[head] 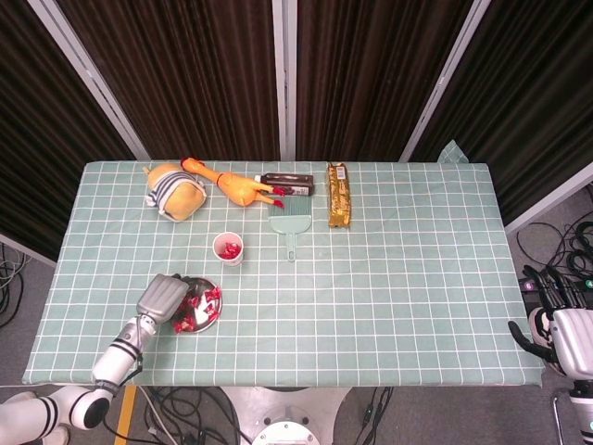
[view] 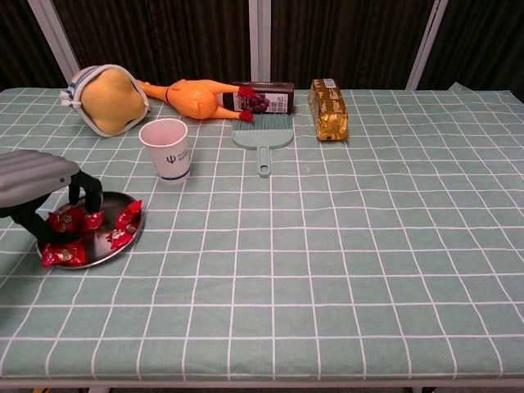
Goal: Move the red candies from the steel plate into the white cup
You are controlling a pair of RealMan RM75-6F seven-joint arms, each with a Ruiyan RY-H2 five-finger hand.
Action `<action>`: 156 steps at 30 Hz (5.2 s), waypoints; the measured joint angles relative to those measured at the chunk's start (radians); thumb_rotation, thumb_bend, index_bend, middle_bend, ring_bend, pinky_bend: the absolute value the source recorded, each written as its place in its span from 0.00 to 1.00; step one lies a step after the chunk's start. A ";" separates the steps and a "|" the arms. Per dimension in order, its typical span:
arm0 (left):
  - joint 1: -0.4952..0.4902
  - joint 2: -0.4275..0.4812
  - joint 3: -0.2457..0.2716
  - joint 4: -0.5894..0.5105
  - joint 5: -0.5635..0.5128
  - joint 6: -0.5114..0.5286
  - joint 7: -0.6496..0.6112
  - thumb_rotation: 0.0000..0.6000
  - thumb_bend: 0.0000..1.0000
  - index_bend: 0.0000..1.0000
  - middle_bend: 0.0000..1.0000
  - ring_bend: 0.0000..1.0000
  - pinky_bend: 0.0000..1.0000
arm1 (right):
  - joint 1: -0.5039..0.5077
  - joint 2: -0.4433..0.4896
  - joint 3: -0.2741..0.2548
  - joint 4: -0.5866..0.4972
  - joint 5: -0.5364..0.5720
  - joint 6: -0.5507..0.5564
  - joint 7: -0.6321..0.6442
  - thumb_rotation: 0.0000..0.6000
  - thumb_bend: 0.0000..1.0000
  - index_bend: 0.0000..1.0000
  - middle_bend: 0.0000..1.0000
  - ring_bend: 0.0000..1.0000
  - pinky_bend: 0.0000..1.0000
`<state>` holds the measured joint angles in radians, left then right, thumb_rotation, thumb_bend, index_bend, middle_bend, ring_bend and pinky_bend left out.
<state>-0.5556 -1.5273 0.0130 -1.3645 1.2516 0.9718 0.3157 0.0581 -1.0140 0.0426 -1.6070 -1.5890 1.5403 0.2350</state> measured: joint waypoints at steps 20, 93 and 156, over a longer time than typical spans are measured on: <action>0.028 -0.035 0.009 0.086 0.073 0.013 -0.094 1.00 0.38 0.63 0.62 0.60 0.85 | 0.001 0.009 0.000 -0.020 0.000 -0.002 -0.014 1.00 0.25 0.00 0.17 0.00 0.12; -0.183 0.177 -0.187 -0.190 -0.161 0.045 0.061 1.00 0.30 0.39 0.38 0.30 0.58 | 0.001 -0.002 0.003 0.031 -0.004 0.004 0.048 1.00 0.25 0.00 0.17 0.00 0.13; -0.013 0.068 0.034 -0.062 0.045 -0.031 0.087 1.00 0.25 0.42 0.40 0.30 0.54 | 0.006 0.002 -0.002 0.009 -0.009 0.002 0.024 1.00 0.25 0.00 0.17 0.00 0.13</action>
<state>-0.5687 -1.4590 0.0470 -1.4262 1.2970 0.9405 0.4027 0.0640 -1.0121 0.0402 -1.5976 -1.5981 1.5424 0.2588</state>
